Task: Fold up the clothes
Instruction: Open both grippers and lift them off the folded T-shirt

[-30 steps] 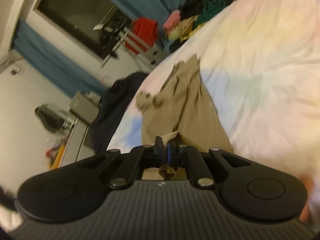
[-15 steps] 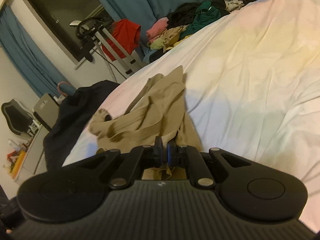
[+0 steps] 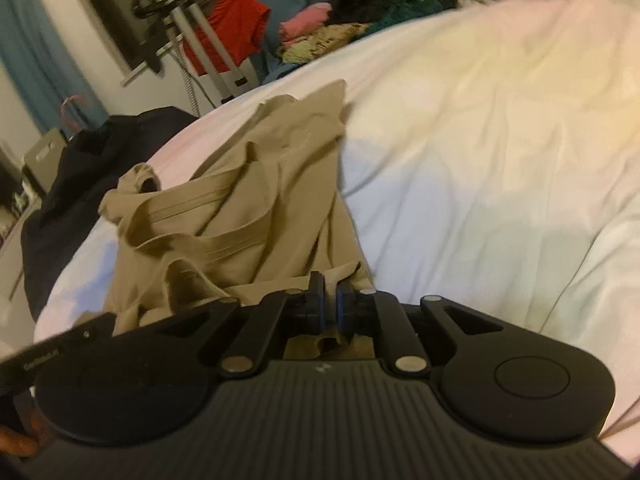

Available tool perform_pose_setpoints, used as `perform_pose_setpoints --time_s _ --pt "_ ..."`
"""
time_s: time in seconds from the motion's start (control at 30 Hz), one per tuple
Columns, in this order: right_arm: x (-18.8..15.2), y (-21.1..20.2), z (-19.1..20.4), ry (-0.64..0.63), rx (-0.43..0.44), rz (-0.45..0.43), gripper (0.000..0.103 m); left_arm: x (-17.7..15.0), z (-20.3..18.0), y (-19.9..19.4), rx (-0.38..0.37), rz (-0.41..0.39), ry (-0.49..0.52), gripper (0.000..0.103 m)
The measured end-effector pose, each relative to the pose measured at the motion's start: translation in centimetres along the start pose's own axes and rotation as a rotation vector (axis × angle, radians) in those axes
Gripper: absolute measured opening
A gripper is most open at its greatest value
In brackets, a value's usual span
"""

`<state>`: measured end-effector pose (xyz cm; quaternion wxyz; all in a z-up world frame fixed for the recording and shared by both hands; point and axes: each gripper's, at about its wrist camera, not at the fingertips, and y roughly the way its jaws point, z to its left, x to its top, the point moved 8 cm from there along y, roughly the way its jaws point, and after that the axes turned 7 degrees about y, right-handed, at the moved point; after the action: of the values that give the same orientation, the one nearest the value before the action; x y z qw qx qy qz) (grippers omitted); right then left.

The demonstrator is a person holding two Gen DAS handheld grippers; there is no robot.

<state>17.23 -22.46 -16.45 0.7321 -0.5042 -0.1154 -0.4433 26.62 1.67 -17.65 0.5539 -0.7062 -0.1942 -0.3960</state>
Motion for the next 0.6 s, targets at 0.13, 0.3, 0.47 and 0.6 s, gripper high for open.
perform_pose_setpoints --time_s 0.13,0.3,0.47,0.6 --pt "0.2 -2.8 1.1 -0.076 0.004 -0.048 0.054 0.1 -1.2 -2.3 0.009 -0.029 -0.001 0.051" --pt "-0.1 -7.9 3.5 -0.161 0.071 -0.15 0.088 0.5 -3.3 -6.7 0.011 -0.102 0.009 0.085" --pt "-1.3 -12.5 5.0 -0.233 0.085 -0.223 0.088 0.4 -5.0 -11.9 0.037 -0.171 0.05 0.098" --pt "-2.5 -15.1 4.8 -0.221 0.097 -0.247 0.088 -0.7 -5.4 -15.1 0.039 -0.176 0.044 0.099"
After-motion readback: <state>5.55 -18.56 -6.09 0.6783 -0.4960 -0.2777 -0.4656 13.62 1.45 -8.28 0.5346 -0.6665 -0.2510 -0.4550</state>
